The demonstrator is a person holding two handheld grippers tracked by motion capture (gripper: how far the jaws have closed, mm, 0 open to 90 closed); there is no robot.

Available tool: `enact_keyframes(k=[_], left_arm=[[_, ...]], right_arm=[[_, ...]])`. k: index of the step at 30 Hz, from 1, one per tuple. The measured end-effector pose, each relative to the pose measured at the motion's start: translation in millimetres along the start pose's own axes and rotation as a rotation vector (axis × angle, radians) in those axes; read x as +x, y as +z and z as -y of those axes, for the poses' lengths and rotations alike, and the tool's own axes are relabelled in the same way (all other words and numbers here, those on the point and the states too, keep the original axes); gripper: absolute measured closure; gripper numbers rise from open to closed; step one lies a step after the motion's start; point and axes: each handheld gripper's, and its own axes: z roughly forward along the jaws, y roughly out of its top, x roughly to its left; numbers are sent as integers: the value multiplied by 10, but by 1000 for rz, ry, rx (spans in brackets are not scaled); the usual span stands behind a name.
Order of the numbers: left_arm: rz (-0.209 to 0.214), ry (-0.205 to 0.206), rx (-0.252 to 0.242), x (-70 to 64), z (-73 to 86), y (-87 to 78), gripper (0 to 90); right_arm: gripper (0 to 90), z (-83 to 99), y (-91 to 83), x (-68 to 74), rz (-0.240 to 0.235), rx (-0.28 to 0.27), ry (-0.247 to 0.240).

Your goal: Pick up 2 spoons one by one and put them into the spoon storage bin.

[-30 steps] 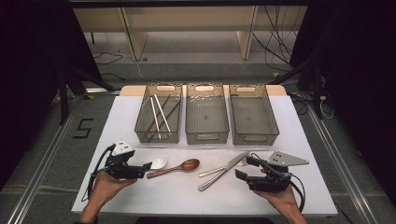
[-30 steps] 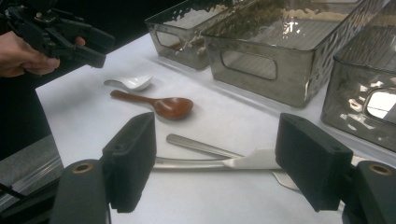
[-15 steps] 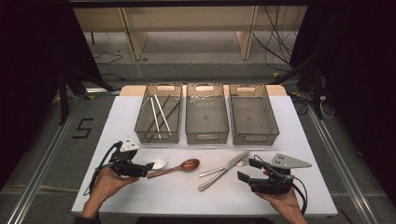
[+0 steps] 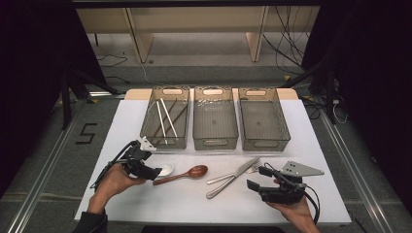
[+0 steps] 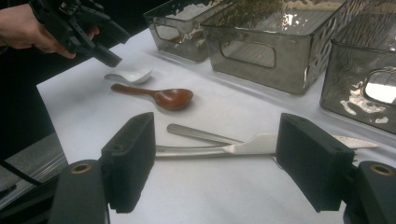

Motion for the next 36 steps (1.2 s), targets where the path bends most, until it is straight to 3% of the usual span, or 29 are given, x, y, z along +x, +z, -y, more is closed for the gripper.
enact_keyframes(k=[6,17,25,36], left_arm=[[10,52,88,-7,-27,64,288],[55,93,210,20,38,120,438],[75,103,248,27,74,174,548],[94,145,275,23,87,253,628]], right_arm=[[294,5,4,7,-1,5,-6],[296,-1,9,21,-3,13,-10],[297,-9,11,22,-3,12,-15],[301,-7,23,26,-3,18,-15]])
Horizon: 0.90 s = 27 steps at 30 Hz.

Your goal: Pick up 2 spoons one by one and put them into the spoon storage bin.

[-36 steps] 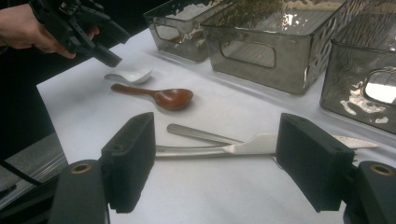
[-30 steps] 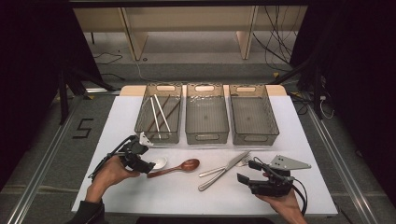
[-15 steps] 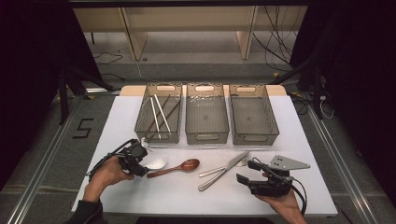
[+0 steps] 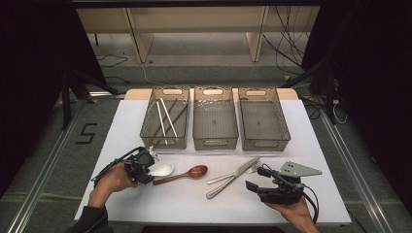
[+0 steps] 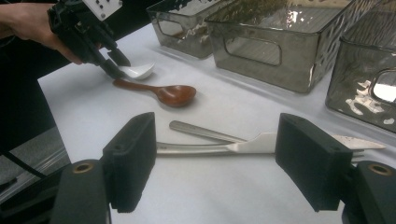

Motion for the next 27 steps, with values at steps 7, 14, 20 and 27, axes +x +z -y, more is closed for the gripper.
enact_keyframes(k=[7,14,20,27], left_arm=[[16,13,4,-8,-5,2,703],[30,-4,-4,-2,11,-4,748],[51,-45,-26,22,41,-7,755],[48,-83,-52,20,53,-1,762]], right_arm=[[305,0,4,4,-1,3,-2],[309,-3,-1,5,2,1,-3],[310,-5,-6,5,4,-2,-1],[310,-5,-4,5,3,-3,-2]])
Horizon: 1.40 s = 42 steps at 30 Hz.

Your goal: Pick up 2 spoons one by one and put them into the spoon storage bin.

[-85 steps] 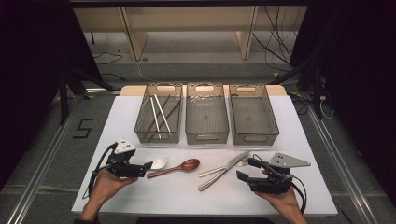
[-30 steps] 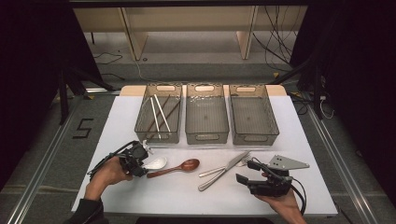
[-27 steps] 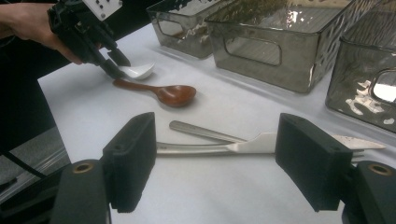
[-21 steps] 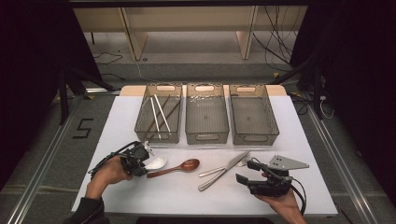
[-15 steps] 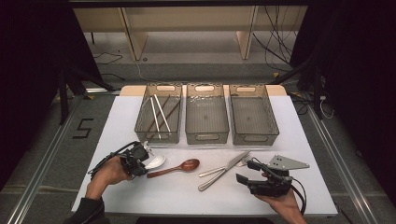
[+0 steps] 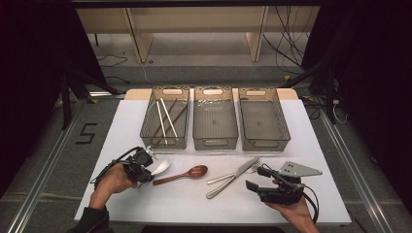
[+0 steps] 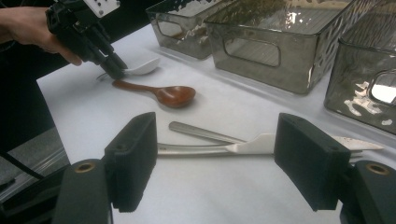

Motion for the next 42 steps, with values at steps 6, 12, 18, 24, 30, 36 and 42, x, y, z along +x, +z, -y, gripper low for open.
enact_keyframes(k=[6,12,18,24,30,36,42], left_arm=[[-14,-14,8,-5,-10,1,773],[-29,-32,4,-7,-14,3,792],[-44,-44,-7,7,-8,-8,848],[-55,-51,-29,-3,-20,-55,850],[-50,-54,-72,-22,-52,-135,850],[-27,-73,-136,-14,-89,-214,850],[-7,-98,-232,-23,-167,-319,849]], right_arm=[[311,2,0,-4,0,0,2],[311,3,-1,-6,-1,0,2],[311,3,-4,-9,-1,1,3],[311,1,-5,-12,0,-3,2],[311,1,-7,-9,-1,-3,1],[311,0,-14,-8,2,-6,0],[310,2,-11,-9,4,-6,4]])
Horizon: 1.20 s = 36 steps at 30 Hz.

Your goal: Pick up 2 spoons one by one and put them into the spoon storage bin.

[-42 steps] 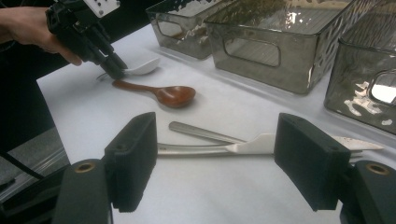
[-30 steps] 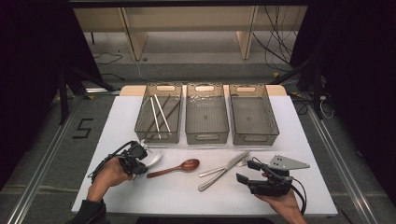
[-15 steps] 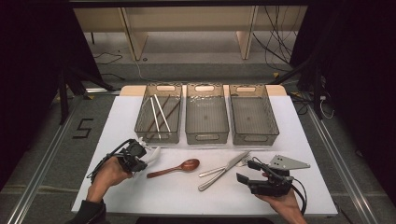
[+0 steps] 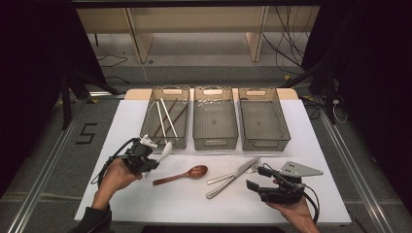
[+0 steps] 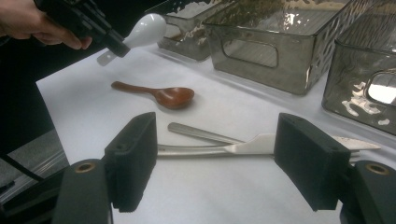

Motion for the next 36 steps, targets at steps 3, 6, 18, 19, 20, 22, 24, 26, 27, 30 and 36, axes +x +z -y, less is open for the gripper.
enact_keyframes(k=[3,6,18,19,20,22,24,26,27,30,36], left_arm=[[4,-4,-31,-16,-64,-24,849],[4,-3,-58,-42,-135,-43,849],[28,-2,-134,-113,-437,-48,849],[30,-3,-140,-114,-471,-51,850],[32,-6,-145,-120,-506,-55,850],[33,-1,-156,-134,-578,-61,849],[36,4,-163,-155,-654,-60,849],[39,7,-169,-173,-726,-48,849],[42,2,-175,-180,-763,-35,849],[55,9,-190,-190,-864,6,849],[65,-2,-226,-224,-1044,98,849]], right_arm=[[309,-1,0,1,0,-2,-3],[309,-3,-2,0,1,-5,-5],[303,1,-9,2,1,-14,-5],[301,3,-4,2,1,-16,-8],[299,3,-2,4,0,-13,-7],[297,6,5,8,-2,-10,-8],[296,7,9,13,-1,-8,-10],[296,8,11,13,-1,-8,-13],[296,9,10,14,-2,-8,-12],[296,10,7,12,-2,-10,-12],[296,12,3,10,-5,-10,-8]])
